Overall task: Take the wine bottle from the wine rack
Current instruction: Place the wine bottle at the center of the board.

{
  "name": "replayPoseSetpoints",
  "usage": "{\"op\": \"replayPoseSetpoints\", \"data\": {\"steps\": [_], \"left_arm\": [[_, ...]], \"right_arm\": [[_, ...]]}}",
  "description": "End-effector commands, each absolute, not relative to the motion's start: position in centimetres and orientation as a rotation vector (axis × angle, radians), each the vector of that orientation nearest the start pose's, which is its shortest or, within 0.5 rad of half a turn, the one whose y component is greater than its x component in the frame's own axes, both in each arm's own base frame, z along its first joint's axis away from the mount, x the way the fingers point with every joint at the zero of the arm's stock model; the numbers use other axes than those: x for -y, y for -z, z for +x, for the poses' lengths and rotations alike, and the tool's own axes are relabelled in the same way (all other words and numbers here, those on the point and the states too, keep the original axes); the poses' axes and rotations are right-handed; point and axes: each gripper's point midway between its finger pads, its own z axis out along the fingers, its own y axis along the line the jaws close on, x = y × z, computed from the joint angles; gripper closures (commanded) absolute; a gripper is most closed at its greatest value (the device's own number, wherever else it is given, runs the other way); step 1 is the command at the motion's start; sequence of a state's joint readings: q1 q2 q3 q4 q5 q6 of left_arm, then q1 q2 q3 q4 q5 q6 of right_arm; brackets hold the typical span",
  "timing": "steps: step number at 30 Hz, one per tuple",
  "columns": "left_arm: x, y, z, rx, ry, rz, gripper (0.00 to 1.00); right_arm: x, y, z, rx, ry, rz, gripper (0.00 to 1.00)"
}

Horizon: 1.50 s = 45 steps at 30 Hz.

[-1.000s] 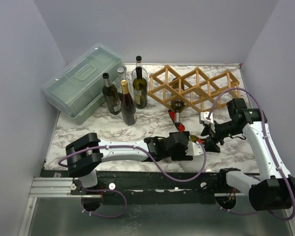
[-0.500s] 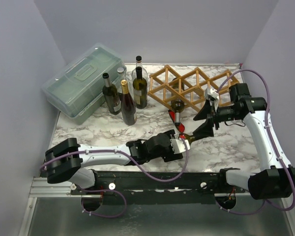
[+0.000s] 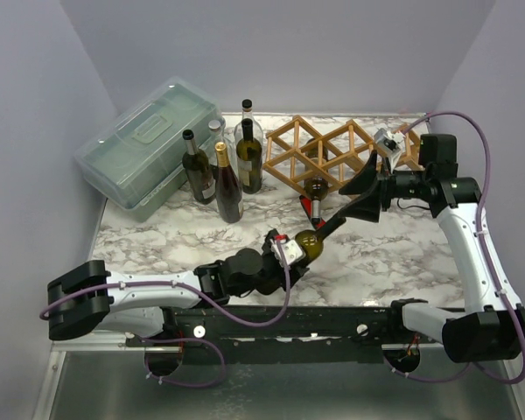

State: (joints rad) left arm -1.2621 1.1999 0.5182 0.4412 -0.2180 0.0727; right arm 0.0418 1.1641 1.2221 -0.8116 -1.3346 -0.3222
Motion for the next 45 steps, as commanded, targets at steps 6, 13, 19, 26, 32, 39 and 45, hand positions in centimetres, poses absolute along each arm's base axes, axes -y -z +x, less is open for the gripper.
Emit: {"op": "replayPoseSetpoints", "data": {"steps": [6,13,19,26,32,39,45], "left_arm": [[34.8,-25.0,16.8,-1.355,0.916,0.53,1.0],[34.9,-25.7,16.8,-1.34,0.951,0.486,1.0],[34.9,-25.7,16.9,-1.337,0.958,0.476,1.0],[34.5,-25.5,17.0,-1.345,0.96,0.445,1.0],[34.1,-25.4,17.3,-1.344,0.957,0.413,1.0],[33.5,-25.4,17.5,-1.336,0.953,0.385,1.0],[33.4,-25.2,17.5,-1.336,0.95,0.379,1.0]], "right_arm": [[-20.1,-32.3,20.8,-1.661,-1.418,-0.991,0.12],[-22.4,-32.0,20.6,-1.646,-1.378,-1.047,0.11],[-24.5,-32.8,21.4,-1.605,-1.335,-1.095,0.11],[-26.0,-33.7,21.4,-1.579,-1.332,-1.138,0.15],[-26.9,-34.1,21.0,-1.583,-1.374,-1.161,0.23],[-27.6,-33.5,20.8,-1.607,-1.427,-1.164,0.35],[-27.8,-33.6,20.7,-1.62,-1.475,-1.153,0.53]]}}
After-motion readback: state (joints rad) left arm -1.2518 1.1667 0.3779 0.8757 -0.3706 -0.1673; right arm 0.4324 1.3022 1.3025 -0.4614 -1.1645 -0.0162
